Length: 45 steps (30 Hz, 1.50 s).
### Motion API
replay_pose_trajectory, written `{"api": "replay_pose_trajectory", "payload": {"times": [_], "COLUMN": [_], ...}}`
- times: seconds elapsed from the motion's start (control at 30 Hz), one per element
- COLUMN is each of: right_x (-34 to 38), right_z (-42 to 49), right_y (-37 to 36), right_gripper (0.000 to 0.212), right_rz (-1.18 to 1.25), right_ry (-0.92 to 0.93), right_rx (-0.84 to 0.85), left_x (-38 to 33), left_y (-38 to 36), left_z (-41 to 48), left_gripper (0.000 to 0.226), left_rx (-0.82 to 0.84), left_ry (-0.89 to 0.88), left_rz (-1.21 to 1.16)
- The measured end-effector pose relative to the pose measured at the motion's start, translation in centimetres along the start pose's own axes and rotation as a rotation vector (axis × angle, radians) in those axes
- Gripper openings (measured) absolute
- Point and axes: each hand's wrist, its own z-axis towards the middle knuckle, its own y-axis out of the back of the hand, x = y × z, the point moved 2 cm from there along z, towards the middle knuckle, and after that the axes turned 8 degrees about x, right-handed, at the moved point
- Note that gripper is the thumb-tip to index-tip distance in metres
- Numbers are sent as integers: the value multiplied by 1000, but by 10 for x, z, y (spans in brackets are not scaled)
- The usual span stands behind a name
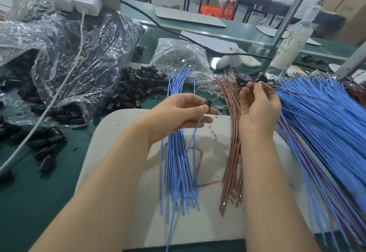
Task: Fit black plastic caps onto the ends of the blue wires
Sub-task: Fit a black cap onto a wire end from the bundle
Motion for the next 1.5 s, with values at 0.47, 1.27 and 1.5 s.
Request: {"api": "replay_pose_trajectory", "payload": {"times": [0.47, 1.27, 1.5], "right_x": [-15, -6, -14], "right_z": [-5, -14, -13], "right_y": [-14, -21, -25], "right_gripper": [17, 14, 13], "right_rz": [-459, -526, -559], "right_ry": [105, 300, 109], "right_rx": [166, 190, 330], "left_x": [0, 1, 0], "left_y": [9, 6, 4], "left_z": [1, -1, 0], "left_gripper": [5, 5, 6], "left_rx": [-313, -441, -441], "left_ry": [-68, -177, -229], "left_rz": [472, 884, 929]}}
